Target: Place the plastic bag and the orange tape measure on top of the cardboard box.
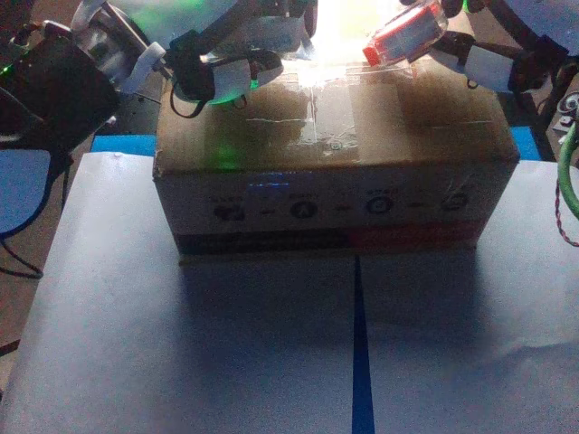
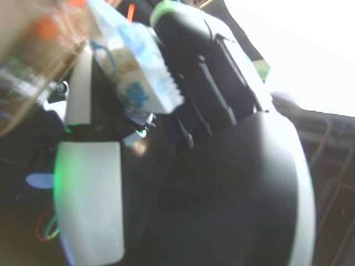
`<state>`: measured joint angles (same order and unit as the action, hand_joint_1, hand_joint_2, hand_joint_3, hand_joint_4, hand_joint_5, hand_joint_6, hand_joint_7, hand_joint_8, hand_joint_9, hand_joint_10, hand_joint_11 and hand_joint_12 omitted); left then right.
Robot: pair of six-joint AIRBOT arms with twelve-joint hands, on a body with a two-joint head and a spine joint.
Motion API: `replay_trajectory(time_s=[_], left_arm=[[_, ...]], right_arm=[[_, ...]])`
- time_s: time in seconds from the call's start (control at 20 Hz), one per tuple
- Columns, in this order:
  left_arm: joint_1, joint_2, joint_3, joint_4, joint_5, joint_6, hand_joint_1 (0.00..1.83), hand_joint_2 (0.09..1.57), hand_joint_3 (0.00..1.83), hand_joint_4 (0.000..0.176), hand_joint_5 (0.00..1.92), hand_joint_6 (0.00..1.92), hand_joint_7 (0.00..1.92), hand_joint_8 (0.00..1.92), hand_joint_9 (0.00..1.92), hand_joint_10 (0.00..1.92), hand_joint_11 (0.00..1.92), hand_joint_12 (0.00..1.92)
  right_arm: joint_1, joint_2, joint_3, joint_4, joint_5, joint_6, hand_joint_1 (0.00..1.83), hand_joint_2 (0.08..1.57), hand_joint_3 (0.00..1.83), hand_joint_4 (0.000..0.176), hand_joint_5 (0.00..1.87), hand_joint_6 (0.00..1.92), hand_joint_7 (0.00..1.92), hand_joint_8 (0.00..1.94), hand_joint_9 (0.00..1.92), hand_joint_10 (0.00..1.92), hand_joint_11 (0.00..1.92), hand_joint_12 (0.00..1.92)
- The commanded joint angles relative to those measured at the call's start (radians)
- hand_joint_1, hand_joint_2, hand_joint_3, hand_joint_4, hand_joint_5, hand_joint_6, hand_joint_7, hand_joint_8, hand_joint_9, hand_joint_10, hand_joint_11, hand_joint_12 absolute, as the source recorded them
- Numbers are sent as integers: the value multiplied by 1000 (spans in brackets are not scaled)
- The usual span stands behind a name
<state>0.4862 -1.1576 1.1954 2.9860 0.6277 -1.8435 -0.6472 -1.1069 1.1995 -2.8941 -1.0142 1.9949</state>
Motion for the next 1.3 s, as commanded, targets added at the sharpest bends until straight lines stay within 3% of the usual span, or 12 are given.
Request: replay_trajectory(time_s=[0.0, 0.05, 0.2, 0.5, 0.55, 0.6, 0.65, 0.85, 0.95, 1.1, 1.15, 1.25], left_arm=[[1, -2, 4, 26, 98, 1, 1351, 1218, 1, 0, 690, 1120, 759, 1361, 804, 1545, 764, 1642], [5, -2, 4, 26, 96, 1, 1352, 1216, 0, 0, 697, 1108, 762, 1359, 807, 1540, 760, 1640], [15, -2, 4, 26, 91, 0, 1203, 1179, 0, 0, 823, 1143, 891, 1257, 876, 1084, 748, 1543], [40, -1, 3, 26, 83, -1, 1205, 1178, 1, 0, 831, 1076, 878, 1323, 812, 1238, 767, 1653], [42, -1, 2, 26, 82, -2, 1134, 1162, 0, 0, 868, 1139, 707, 1036, 765, 1272, 725, 1683], [45, 0, 2, 26, 80, -2, 1138, 1049, 0, 0, 763, 542, 684, 933, 728, 1261, 706, 1679], [46, 1, 0, 26, 80, -3, 1110, 1008, 0, 0, 796, 251, 661, 688, 610, 1165, 568, 1636], [47, 19, -13, 26, 80, -3, 910, 941, 0, 0, 506, 0, 422, 9, 184, 579, 0, 1516], [47, 25, -19, 26, 80, -2, 876, 894, 0, 63, 259, 0, 153, 0, 67, 149, 0, 1069], [47, 36, -29, 26, 81, -2, 864, 866, 0, 113, 132, 2, 6, 0, 0, 0, 0, 787], [47, 41, -35, 26, 84, -2, 860, 860, 0, 145, 61, 4, 0, 0, 0, 0, 0, 357], [49, 52, -46, 26, 94, -2, 866, 852, 0, 144, 38, 1, 0, 0, 0, 0, 0, 389]], right_arm=[[8, -3, 6, -16, -98, 0, 1255, 1145, 4, 0, 891, 865, 965, 1326, 1052, 1551, 1051, 1789], [8, -3, 6, -16, -98, 0, 1180, 1110, 0, 0, 973, 951, 943, 1378, 1008, 1599, 1023, 1823], [8, -3, 5, -17, -99, 0, 971, 958, 0, 0, 661, 694, 641, 1255, 671, 1493, 644, 1770], [8, -2, -6, -18, -108, 1, 822, 940, 4, 0, 507, 392, 318, 1204, 333, 1561, 321, 1813], [8, -2, -8, -18, -110, 1, 823, 942, 2, 0, 513, 379, 328, 1197, 349, 1549, 348, 1784], [8, -2, -12, -18, -114, 1, 848, 937, 0, 0, 519, 377, 331, 1193, 344, 1539, 338, 1775], [8, -2, -17, -20, -117, 1, 840, 937, 0, 0, 531, 374, 353, 1165, 362, 1504, 342, 1760], [8, 17, -34, -32, -128, 1, 881, 940, 0, 0, 547, 395, 359, 1131, 338, 1482, 303, 1757], [8, 34, -45, -42, -129, 1, 926, 932, 0, 0, 531, 458, 362, 1081, 328, 1387, 217, 1676], [8, 58, -60, -56, -130, 1, 976, 926, 0, 0, 542, 451, 426, 952, 364, 1278, 215, 1637], [8, 71, -66, -62, -130, 1, 992, 922, 0, 0, 548, 451, 444, 928, 369, 1279, 236, 1678], [8, 83, -75, -71, -130, 1, 1010, 922, 0, 0, 530, 451, 439, 905, 356, 1275, 238, 1698]])
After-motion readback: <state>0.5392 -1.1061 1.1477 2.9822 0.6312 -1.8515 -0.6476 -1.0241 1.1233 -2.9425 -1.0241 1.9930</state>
